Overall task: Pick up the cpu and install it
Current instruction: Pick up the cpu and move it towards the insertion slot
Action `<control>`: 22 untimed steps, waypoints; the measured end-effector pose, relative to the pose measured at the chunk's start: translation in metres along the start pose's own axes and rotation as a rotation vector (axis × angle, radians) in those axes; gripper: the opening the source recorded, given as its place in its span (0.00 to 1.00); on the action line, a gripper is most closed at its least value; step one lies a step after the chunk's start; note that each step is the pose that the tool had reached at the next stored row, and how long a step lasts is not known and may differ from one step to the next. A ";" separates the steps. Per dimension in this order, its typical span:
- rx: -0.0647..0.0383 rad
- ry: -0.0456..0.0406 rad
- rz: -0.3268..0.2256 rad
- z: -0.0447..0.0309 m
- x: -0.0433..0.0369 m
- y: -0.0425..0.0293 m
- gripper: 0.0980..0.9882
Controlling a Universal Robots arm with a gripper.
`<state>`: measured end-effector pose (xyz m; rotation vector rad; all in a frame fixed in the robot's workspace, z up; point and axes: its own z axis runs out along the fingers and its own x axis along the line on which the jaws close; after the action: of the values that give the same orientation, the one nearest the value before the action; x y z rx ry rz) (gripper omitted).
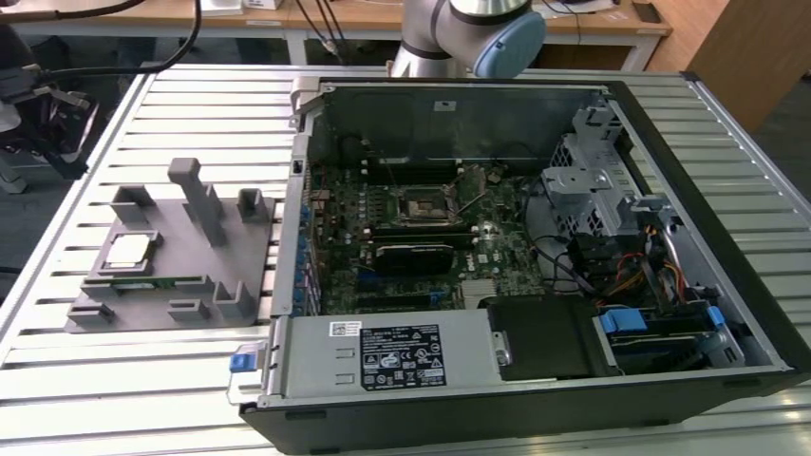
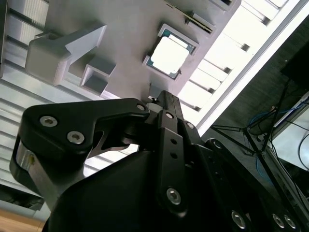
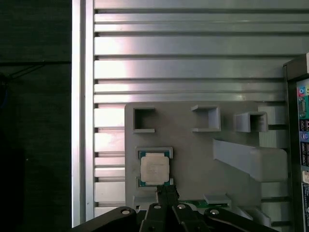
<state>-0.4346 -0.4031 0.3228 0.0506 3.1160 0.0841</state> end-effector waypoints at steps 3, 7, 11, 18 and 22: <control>0.000 0.0001 0.000 0.0025 0.0001 -0.0002 0.01; 0.000 0.0002 0.000 0.0047 0.0001 -0.0003 0.01; 0.000 0.0001 0.000 0.0061 0.0001 -0.0004 0.01; 0.000 0.0000 0.000 0.0094 0.0002 -0.0006 0.01; 0.000 0.0004 0.000 0.0117 0.0002 -0.0011 0.01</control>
<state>-0.4346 -0.4035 0.3110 0.0505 3.1164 0.0840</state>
